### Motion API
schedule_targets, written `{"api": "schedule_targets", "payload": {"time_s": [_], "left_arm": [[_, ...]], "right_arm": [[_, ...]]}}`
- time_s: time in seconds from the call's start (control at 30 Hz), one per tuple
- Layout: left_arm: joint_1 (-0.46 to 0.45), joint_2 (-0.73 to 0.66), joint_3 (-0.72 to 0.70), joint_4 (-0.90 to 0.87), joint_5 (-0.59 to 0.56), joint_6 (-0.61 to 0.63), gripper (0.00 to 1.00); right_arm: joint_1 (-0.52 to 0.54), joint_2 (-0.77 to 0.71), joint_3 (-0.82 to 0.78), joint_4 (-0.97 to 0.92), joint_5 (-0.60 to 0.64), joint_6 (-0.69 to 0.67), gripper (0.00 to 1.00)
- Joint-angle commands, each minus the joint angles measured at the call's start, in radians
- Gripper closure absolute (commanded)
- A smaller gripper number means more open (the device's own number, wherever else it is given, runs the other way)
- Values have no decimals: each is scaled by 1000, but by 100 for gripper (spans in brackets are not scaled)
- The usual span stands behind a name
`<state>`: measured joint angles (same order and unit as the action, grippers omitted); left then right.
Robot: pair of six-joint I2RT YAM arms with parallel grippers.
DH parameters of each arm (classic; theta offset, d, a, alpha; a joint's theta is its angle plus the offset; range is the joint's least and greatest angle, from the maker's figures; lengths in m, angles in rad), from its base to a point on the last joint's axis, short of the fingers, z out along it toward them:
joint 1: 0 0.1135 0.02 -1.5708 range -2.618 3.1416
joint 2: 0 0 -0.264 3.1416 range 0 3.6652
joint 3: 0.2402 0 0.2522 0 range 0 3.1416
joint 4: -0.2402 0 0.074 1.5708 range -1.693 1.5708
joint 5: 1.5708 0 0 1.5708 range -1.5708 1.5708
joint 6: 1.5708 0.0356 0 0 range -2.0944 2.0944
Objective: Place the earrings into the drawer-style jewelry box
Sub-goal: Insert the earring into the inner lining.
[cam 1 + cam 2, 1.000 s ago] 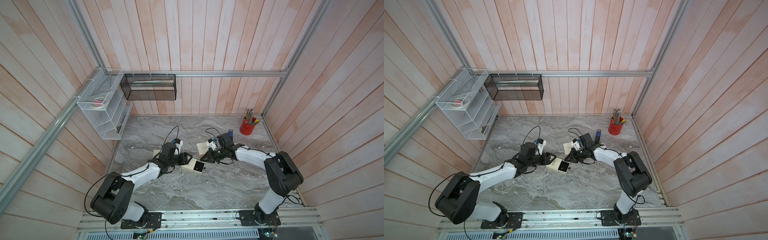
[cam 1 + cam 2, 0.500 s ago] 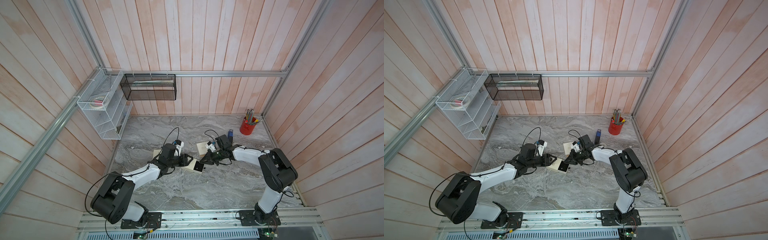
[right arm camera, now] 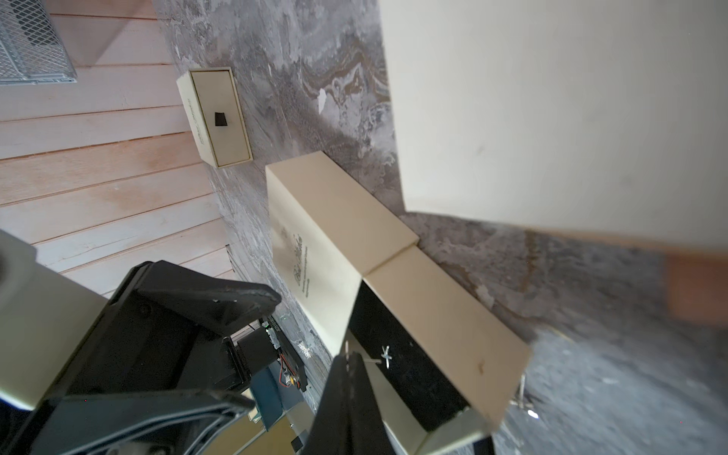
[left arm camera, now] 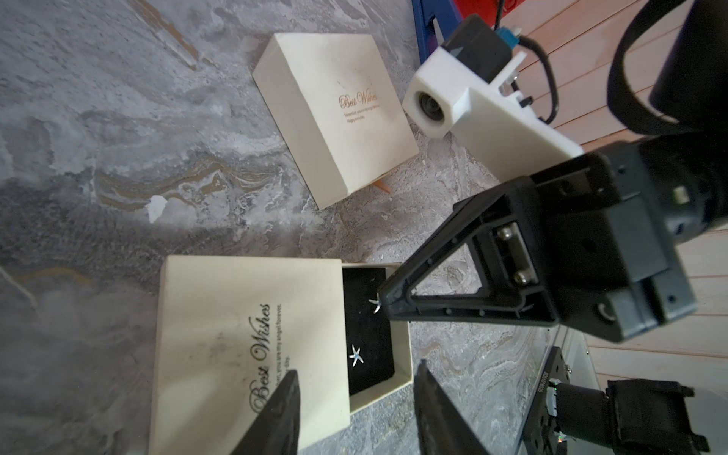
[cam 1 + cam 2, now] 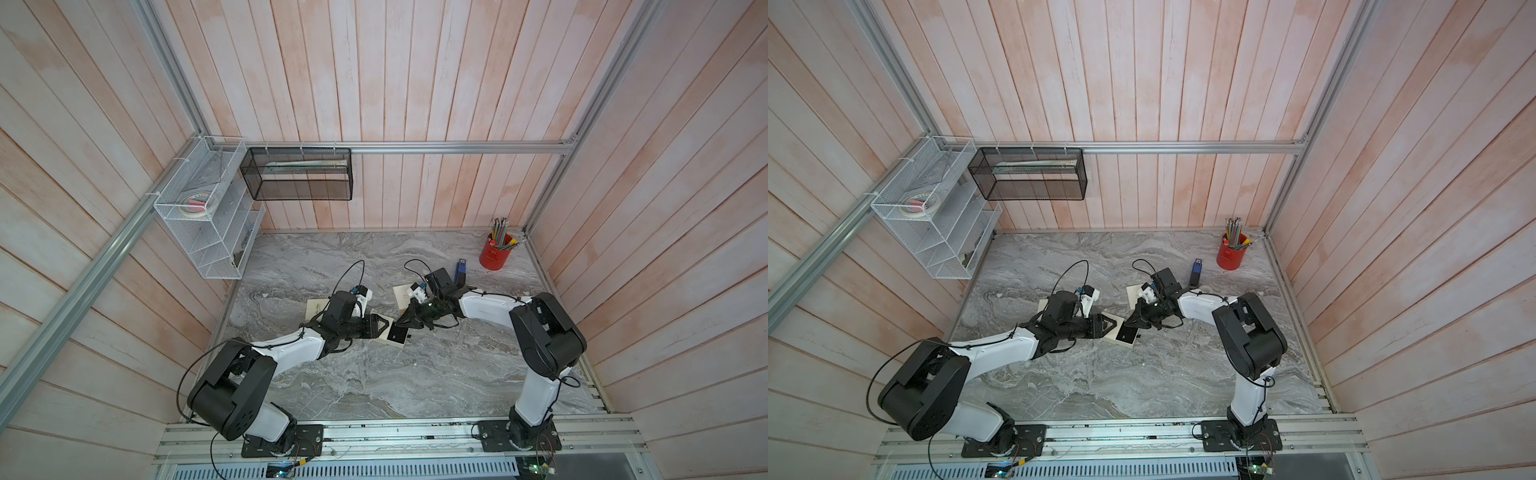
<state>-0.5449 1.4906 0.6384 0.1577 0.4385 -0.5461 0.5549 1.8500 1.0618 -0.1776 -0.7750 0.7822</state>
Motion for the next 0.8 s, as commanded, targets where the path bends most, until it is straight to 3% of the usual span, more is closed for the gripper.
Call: {"api": "schedule_targets", "payload": {"time_s": [0.0, 0.77], "left_arm": [[-7, 16, -18, 19, 5, 23, 52], [-12, 57, -13, -29, -28, 60, 52]], "right_arm": [[13, 25, 26, -51, 36, -5, 100], [35, 64, 53, -75, 58, -3, 100]]}}
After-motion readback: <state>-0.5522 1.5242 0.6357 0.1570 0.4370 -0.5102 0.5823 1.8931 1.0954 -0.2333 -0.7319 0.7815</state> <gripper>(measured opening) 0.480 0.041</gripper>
